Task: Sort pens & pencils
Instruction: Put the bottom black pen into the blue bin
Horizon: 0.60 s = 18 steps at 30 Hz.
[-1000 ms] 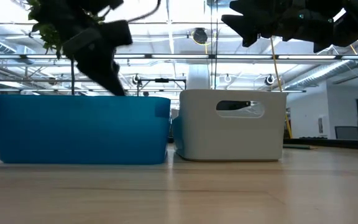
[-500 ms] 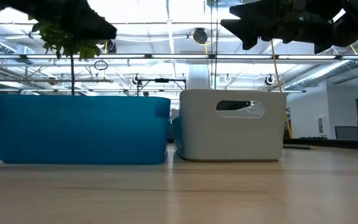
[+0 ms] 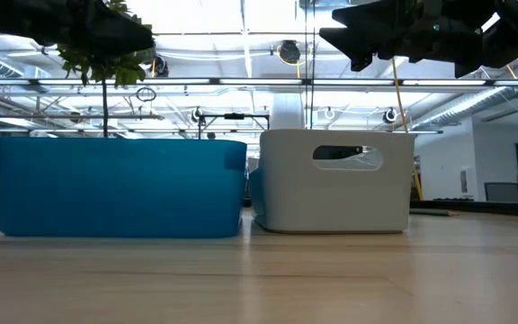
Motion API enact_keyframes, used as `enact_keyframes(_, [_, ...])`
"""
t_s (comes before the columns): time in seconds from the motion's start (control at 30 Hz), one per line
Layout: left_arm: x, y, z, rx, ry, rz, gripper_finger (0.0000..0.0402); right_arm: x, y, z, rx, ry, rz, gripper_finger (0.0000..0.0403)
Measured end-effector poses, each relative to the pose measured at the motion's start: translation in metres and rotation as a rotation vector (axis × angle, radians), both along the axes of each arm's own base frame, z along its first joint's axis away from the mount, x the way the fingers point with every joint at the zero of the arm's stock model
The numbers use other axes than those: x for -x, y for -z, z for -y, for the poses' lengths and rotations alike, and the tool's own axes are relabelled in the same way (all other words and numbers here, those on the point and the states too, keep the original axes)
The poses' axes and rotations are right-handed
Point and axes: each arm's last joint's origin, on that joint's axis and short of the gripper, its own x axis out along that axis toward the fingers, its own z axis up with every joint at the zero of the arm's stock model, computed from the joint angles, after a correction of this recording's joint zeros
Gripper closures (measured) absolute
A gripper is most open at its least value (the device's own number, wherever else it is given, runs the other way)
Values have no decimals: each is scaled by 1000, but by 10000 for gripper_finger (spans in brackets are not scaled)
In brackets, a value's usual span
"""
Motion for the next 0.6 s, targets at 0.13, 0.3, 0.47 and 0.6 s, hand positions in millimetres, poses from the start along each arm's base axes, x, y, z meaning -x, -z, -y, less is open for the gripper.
enact_keyframes(0.13, [0,0,0,-1,0,-2,273,0,0,0,-1,0,-4,188])
enact_keyframes(0.3, [-1,1,3,32,121,-2,273,0,1,0,-1,0,-5,188])
enact_keyframes(0.47, [-3,0,15,155,392,6,273,0,1,0,1,0,-5,188])
enact_keyframes(0.6, [-11,8,27,139,389,-122,273,0,1,0,2,0,-6,188])
